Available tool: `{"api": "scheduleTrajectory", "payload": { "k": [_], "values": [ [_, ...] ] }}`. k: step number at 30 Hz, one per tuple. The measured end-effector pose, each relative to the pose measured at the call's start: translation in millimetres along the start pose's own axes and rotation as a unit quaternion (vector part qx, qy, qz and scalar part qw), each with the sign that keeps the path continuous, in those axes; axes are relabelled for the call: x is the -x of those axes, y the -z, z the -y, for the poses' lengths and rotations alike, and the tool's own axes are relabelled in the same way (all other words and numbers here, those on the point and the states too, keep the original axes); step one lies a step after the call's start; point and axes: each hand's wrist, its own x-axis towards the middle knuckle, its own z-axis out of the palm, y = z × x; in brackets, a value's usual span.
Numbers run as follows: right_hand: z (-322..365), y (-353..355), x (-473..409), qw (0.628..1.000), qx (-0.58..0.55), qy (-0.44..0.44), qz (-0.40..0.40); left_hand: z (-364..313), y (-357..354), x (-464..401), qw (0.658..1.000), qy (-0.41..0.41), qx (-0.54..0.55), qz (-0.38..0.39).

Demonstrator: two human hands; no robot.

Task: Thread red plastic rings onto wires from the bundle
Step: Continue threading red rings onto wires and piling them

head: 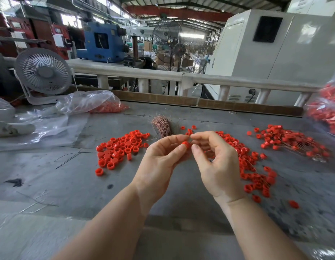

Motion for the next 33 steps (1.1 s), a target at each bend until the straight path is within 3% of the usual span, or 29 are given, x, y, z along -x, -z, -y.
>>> {"api": "scheduleTrajectory", "payload": {
  "k": [22, 33],
  "values": [
    [-0.2, 0.0, 0.4, 1.000, 0.005, 0.022, 0.009, -4.3, -4.6, 4.9, 0.991, -0.048, -0.123, 0.014],
    [2.1, 1.0, -1.2, 0.999, -0.030, 0.008, 0.009, -6.5, -4.5, 3.0, 0.999, 0.014, 0.037, 0.000]
  ]
}}
